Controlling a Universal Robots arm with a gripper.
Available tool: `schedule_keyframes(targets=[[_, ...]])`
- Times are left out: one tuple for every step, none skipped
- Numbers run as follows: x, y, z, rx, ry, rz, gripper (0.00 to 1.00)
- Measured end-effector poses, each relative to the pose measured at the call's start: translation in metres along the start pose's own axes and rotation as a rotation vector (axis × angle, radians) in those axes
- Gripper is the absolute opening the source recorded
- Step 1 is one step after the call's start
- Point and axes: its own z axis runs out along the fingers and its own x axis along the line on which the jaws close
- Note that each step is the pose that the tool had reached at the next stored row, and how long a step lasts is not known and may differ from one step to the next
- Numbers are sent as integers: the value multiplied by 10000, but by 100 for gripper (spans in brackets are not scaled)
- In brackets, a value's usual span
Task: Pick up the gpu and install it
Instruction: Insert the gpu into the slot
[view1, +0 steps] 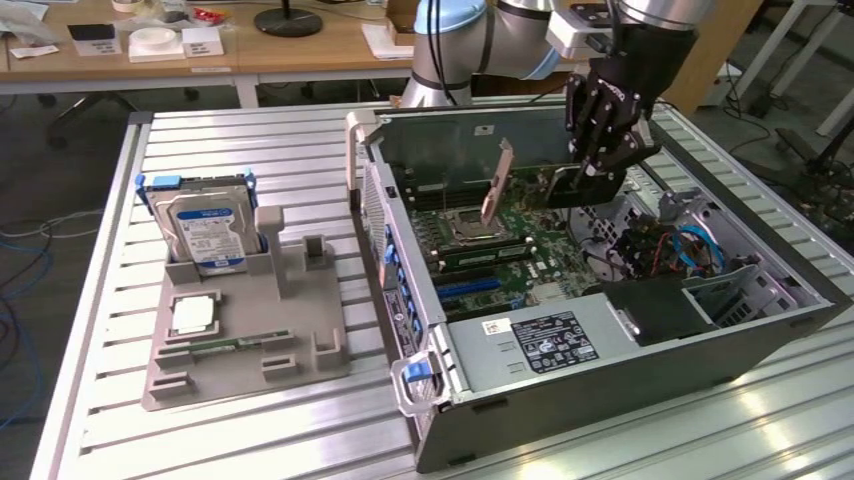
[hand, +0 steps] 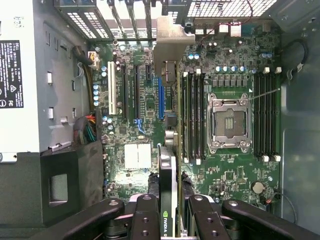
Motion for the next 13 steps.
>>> schedule_keyframes(targets=[[0, 0, 0, -1, -1, 0, 27], [0, 0, 0, -1, -1, 0, 27], [0, 1, 5, 1, -4, 0, 27], [0, 3, 17, 1, -5, 1, 27], [0, 6, 29, 0, -3, 3, 27], [1, 8, 40, 0, -2, 1, 27], [1, 8, 46, 0, -1, 0, 27], [1, 8, 46, -1, 1, 0, 27], [1, 8, 46, -1, 1, -1, 27], [1, 8, 47, 0, -1, 1, 27], [1, 8, 47, 0, -1, 0, 27], [1, 8, 47, 0, -2, 1, 27], [1, 9, 48, 0, -1, 1, 27]])
